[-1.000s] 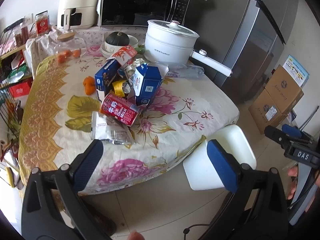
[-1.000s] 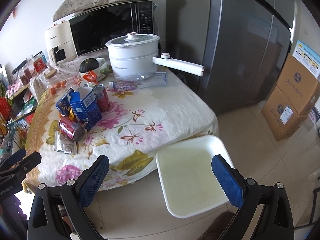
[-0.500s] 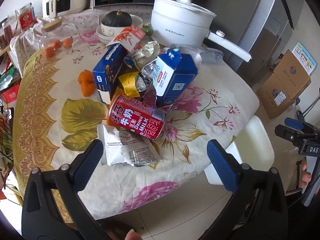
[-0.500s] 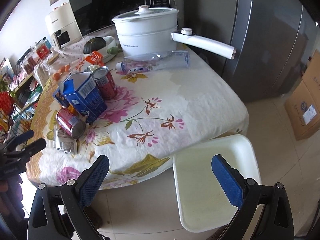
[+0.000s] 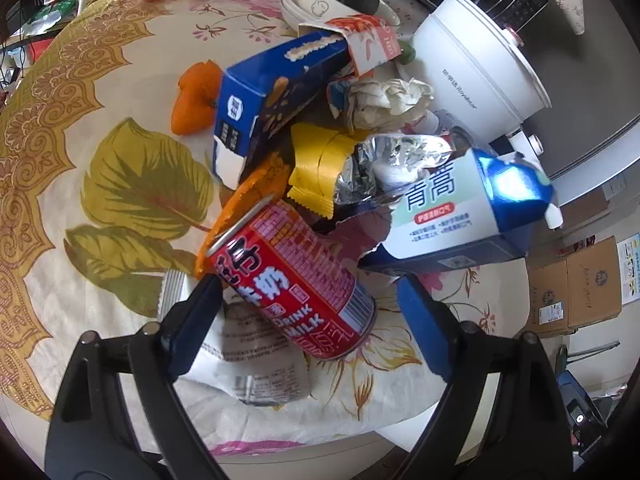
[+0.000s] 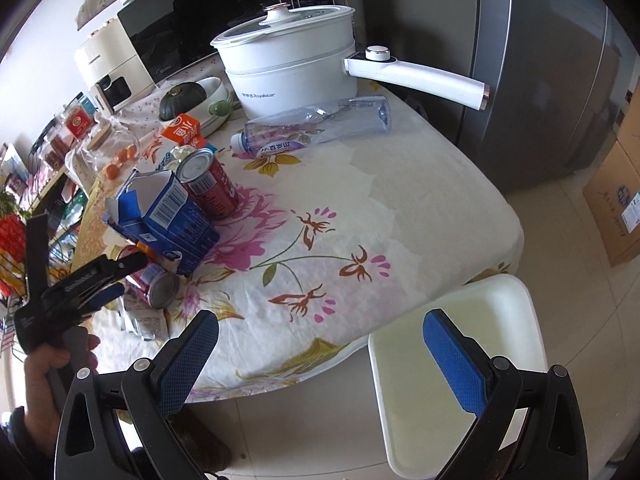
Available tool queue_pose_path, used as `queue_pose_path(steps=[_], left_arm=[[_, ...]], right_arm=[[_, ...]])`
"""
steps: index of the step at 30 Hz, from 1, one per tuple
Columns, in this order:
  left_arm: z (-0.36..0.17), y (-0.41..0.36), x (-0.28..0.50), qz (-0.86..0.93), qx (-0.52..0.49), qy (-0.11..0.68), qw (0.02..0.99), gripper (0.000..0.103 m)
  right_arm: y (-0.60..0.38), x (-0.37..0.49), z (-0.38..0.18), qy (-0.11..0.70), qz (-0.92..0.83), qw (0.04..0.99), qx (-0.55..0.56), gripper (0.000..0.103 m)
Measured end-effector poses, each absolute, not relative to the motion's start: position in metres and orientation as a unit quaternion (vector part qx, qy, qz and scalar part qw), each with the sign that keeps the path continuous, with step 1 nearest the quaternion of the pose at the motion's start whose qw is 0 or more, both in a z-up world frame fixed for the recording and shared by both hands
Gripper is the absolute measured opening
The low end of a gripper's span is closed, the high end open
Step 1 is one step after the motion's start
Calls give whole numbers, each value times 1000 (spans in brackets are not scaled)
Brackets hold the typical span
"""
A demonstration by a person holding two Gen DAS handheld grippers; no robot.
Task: Collect trash
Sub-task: 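Reach the left gripper to the red Drink Milk can and grasp it, then grasp the torn blue milk carton with the right gripper while the left gripper holds the can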
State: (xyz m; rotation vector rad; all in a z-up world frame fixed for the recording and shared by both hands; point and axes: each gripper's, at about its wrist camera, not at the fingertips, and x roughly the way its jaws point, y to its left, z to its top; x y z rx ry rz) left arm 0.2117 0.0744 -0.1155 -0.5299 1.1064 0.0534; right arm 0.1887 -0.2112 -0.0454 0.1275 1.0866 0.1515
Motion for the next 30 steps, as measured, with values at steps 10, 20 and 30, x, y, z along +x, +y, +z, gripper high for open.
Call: queue_pose_path(steps=[10, 20, 30], left_arm=[[-124, 86, 214, 29, -291, 515, 805, 76], [-93, 120, 176, -22, -270, 490, 829, 50], [-90, 143, 162, -12, -206, 497, 843, 47]], right_arm=[[-211, 192, -51, 518, 77, 850, 61, 103], [-145, 195, -55, 490, 132, 861, 14, 103], [-56, 214, -72, 430, 160, 889, 1, 103]])
